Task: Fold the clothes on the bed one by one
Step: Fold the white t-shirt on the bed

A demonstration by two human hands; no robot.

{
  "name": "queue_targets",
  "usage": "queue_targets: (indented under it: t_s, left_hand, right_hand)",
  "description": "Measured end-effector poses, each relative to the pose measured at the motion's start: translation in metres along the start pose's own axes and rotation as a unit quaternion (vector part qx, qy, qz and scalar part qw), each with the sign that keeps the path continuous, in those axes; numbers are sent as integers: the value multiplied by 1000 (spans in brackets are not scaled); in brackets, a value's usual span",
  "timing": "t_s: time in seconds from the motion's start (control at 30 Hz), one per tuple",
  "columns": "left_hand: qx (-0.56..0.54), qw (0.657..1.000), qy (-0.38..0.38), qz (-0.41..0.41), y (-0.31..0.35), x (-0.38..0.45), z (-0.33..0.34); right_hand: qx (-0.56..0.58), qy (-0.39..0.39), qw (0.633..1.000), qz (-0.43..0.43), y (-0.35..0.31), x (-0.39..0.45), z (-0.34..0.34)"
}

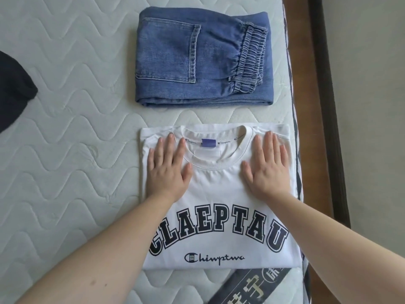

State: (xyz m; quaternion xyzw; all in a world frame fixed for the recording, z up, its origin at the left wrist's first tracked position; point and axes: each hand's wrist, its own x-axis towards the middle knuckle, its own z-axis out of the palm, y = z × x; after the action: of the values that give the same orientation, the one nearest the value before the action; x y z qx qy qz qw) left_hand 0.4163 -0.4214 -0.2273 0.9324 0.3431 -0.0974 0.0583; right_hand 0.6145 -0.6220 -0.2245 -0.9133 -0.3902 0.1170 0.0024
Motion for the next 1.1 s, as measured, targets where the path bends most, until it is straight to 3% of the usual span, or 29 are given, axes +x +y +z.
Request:
queue_targets:
  t_s: [0.43,0.53,0.67,0.77,0.93,1.1]
  left_hand:
    - [-38,996,-83,2,-3,6,-21]
    - [-49,999,-6,6,9,-18,-34]
    - [-124,989,83,0,51,-94,-21]
    - [-116,992,44,2,66,-152,2]
    - [-45,998,-7,39,46,-192,22]
    - [-56,997,-42,-31,12,-210,19]
  right_hand:
    - [19,-37,999,15,-7,0,-19]
    - [35,-28,998,34,-25,-24,-24]
    - [71,-9,997,-21,-76,-101,-14]
    - [93,-12,995,-33,-91,-151,6]
    - [35,-40,996,-78,-54,-187,24]
    - [6,-90,996,-3,0,-207,15]
